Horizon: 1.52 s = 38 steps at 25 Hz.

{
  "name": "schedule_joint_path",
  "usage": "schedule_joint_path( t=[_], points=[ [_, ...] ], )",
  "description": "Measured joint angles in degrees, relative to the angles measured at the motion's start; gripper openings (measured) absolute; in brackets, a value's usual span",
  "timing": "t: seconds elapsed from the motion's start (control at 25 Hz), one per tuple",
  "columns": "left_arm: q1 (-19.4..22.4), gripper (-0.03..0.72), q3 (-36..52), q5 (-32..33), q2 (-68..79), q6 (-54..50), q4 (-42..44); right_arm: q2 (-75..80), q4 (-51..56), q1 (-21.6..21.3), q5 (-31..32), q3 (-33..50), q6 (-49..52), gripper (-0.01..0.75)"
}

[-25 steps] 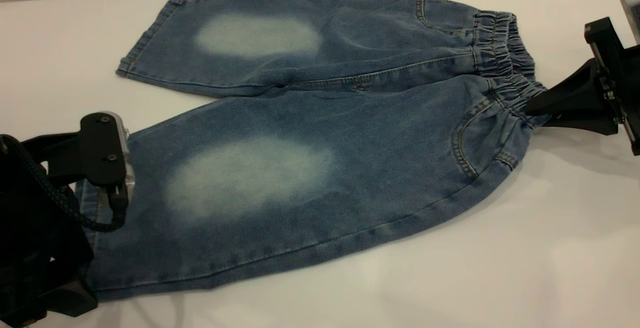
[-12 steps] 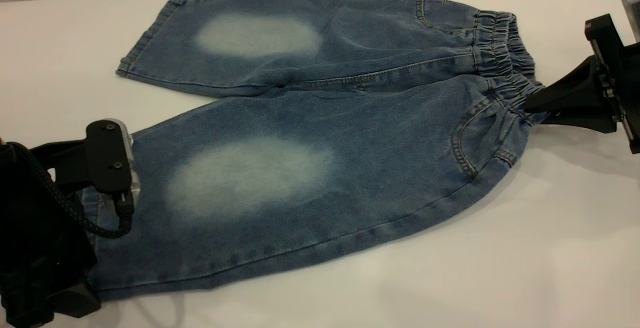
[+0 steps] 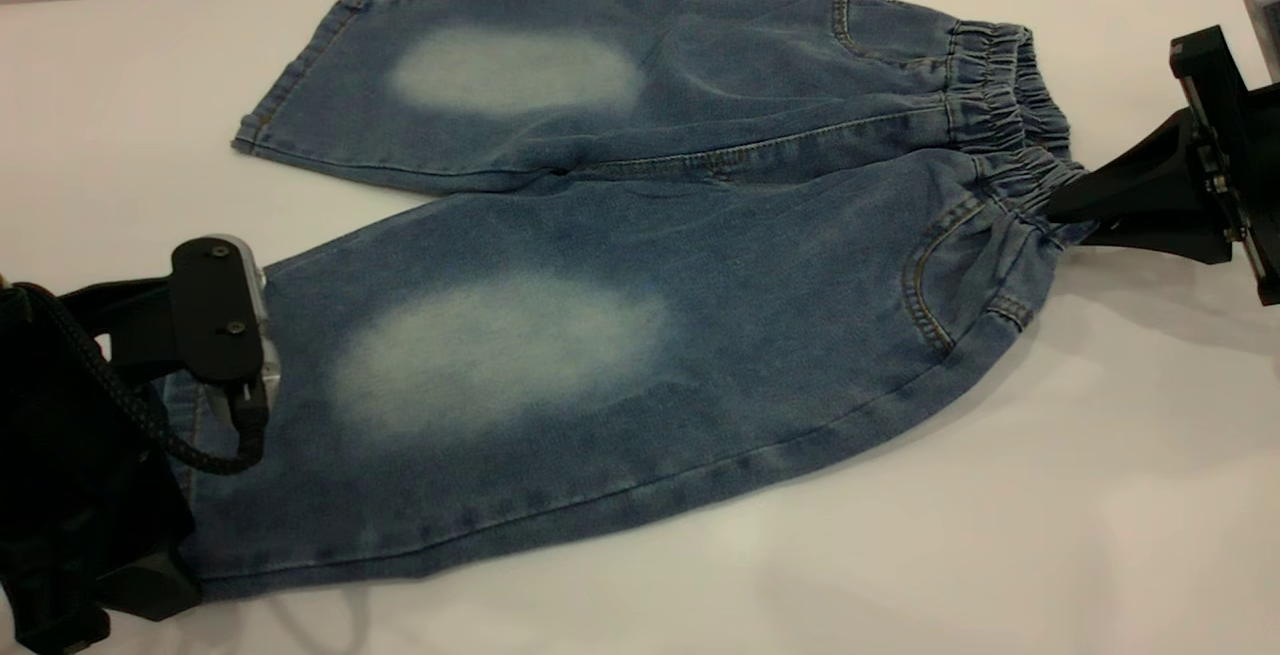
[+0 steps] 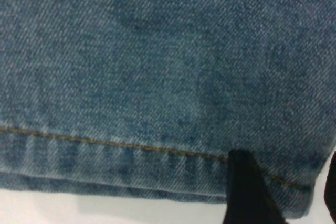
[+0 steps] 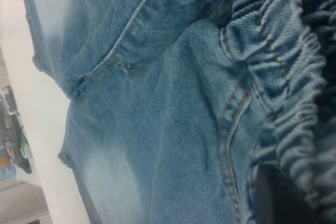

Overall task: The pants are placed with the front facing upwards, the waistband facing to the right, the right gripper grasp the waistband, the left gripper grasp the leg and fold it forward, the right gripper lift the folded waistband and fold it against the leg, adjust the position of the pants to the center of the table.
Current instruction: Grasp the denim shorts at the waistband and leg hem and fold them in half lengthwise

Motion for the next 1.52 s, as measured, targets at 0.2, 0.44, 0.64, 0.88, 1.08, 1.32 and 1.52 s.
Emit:
schedule_joint_path(
  t=[0.2, 0.44, 0.64, 0.88, 1.08, 1.32, 1.52],
  points=[
    [0.00, 0.344, 0.00, -0.50, 0.00, -0.62, 0.00, 0.00, 0.16, 0.00, 0.64, 0.00, 0.05, 0.049],
    [0.00, 0.382, 0.00, -0.50, 0.00, -0.62, -1.66, 0.00, 0.16, 0.00, 0.87, 0.00, 0.05, 0.051],
    [0.00, 0.409, 0.00, -0.64, 0.00, -0.62, -1.68, 0.00, 0.16, 0.00, 0.87, 0.00, 0.05, 0.056],
    [0.00, 0.410, 0.00, -0.64, 0.00, -0.48, -1.68, 0.00, 0.16, 0.00, 0.92, 0.00, 0.12, 0.058],
    [0.00, 0.410, 0.00, -0.64, 0.00, -0.48, -1.68, 0.00, 0.16, 0.00, 0.92, 0.00, 0.12, 0.059],
    [0.00, 0.410, 0.00, 0.43, 0.00, -0.41, -1.68, 0.00, 0.17, 0.00, 0.92, 0.00, 0.06, 0.059],
    [0.00, 0.397, 0.00, 1.00, 0.12, -0.41, -1.68, 0.00, 0.33, 0.00, 0.92, 0.00, 0.06, 0.059]
  ],
)
